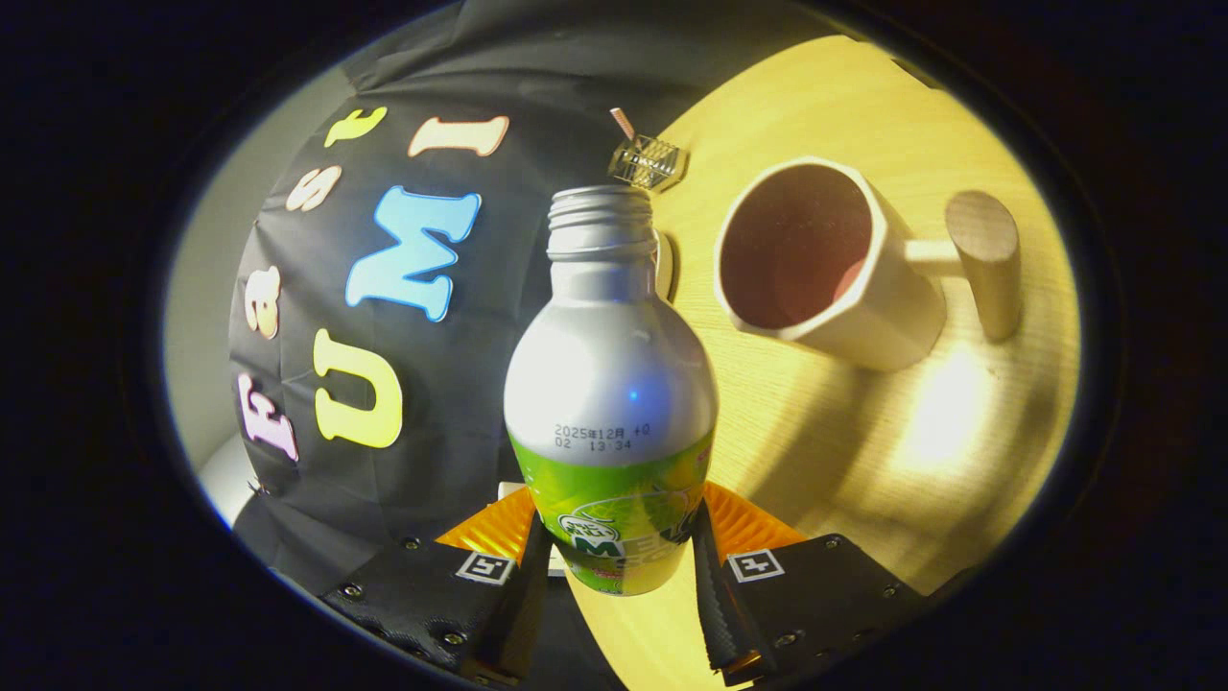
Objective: Take the bottle from table, then pour the juice into the cup, finally place the bottle on the coaster
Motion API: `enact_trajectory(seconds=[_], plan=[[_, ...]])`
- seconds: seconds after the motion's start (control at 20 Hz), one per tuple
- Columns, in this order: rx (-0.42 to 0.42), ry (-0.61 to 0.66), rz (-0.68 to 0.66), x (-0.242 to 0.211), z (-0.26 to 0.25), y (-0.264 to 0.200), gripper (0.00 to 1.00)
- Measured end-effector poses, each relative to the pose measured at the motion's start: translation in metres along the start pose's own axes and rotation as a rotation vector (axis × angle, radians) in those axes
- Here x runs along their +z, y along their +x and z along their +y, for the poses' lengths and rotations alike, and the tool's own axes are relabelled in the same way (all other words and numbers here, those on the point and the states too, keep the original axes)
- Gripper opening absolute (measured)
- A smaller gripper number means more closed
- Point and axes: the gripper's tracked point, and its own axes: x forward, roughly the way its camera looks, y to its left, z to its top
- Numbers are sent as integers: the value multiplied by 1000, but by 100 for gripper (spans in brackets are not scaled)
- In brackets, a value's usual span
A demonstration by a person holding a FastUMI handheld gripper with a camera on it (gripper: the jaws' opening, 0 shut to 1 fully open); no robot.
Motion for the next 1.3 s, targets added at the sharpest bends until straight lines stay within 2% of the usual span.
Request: enact_trajectory(seconds=[0.7, 1.3], plan=[[-44, 205, 81, -11, 1, 10, 66], [-36, 339, 102, -15, 15, 14, 66]])
